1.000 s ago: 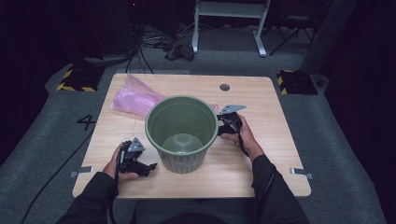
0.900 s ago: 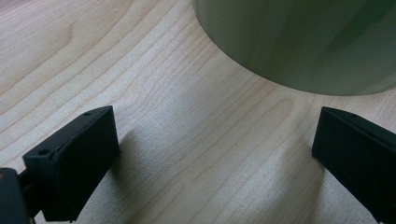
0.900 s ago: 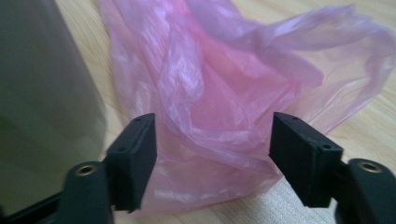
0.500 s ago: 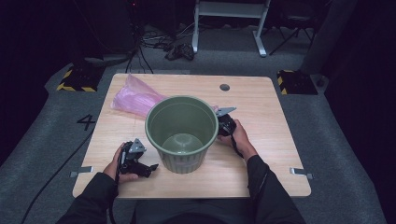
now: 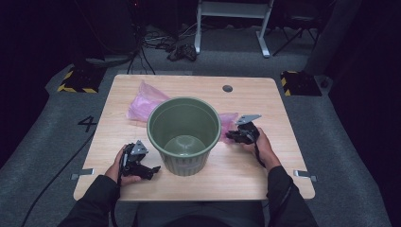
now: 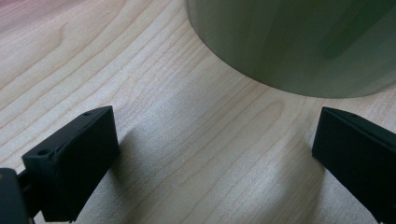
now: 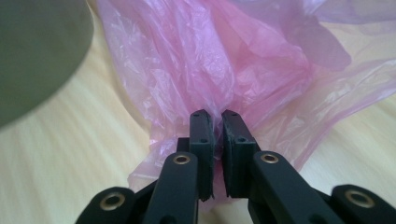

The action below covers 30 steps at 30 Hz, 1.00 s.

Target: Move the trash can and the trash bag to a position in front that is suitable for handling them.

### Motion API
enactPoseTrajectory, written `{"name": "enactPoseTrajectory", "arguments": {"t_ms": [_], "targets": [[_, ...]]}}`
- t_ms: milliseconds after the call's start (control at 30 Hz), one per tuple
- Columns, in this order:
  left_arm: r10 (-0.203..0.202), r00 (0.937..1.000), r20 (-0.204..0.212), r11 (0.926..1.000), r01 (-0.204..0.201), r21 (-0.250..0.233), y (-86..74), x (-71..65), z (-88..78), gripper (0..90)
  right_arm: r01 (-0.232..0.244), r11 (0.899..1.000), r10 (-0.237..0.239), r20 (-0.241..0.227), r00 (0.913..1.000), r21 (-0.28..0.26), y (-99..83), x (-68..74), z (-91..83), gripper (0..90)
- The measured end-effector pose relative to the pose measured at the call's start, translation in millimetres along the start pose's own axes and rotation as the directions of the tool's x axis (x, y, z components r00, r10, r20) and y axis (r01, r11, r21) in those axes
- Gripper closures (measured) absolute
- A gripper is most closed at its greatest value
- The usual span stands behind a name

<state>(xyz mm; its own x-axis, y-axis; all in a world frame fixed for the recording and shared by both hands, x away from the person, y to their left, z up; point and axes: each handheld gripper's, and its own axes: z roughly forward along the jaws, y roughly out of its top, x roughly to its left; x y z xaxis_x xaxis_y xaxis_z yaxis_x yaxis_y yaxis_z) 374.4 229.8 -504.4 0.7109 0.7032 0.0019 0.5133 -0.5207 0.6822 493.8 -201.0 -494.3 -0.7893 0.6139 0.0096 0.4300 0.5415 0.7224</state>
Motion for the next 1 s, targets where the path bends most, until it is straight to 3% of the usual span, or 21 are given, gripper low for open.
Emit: {"name": "enactPoseTrajectory", "arguments": {"t_ms": [333, 533, 633, 733, 767, 867, 1000], "targets": [[-0.014, 0.9999, -0.005, 0.9999, 0.014, -0.005, 5.0, -10.4, 5.0, 0.3, -0.047, 0.999, 0.046, 0.067, 0.9967, 0.010, -58.5, -11.7, -63.2, 82.5], [-0.002, 1.0000, 0.001, 1.0000, 0.002, -0.006, 7.0, -16.1, 6.7, 0.3, -0.085, 0.996, 0.084, 0.092, 0.9922, 0.009, -83.8, -11.0, -90.0, 80.9], [0.018, 0.9998, 0.014, 0.9998, -0.018, -0.005, 7.9, -22.4, 7.4, 0.3, -0.114, 0.993, 0.111, 0.129, 0.9855, 0.016, -93.1, -5.0, -101.2, 71.8], [0.037, 0.9988, 0.034, 0.9993, -0.037, -0.002, 8.4, -30.0, 7.5, 0.3, -0.106, 0.992, 0.095, 0.158, 0.9829, 0.062, -97.8, 2.1, -110.9, 51.8], [0.044, 0.9984, 0.036, 0.9990, -0.044, -0.005, 8.7, -31.4, 7.9, 0.3, -0.086, 0.994, 0.072, 0.180, 0.9811, 0.069, -99.5, 5.4, -116.3, 49.6], [0.053, 0.9976, 0.044, 0.9986, -0.052, -0.006, 9.7, -36.8, 8.9, 0.3, -0.059, 0.998, 0.058, 0.177, 0.9826, 0.003, -98.7, 12.6, -133.3, 40.5], [0.063, 0.9966, 0.053, 0.9980, -0.063, -0.003, 12.8, -42.4, 11.4, 0.3, -0.007, 0.996, 0.024, 0.191, 0.9812, -0.089, -86.7, 22.1, -151.9, 39.6]]}}
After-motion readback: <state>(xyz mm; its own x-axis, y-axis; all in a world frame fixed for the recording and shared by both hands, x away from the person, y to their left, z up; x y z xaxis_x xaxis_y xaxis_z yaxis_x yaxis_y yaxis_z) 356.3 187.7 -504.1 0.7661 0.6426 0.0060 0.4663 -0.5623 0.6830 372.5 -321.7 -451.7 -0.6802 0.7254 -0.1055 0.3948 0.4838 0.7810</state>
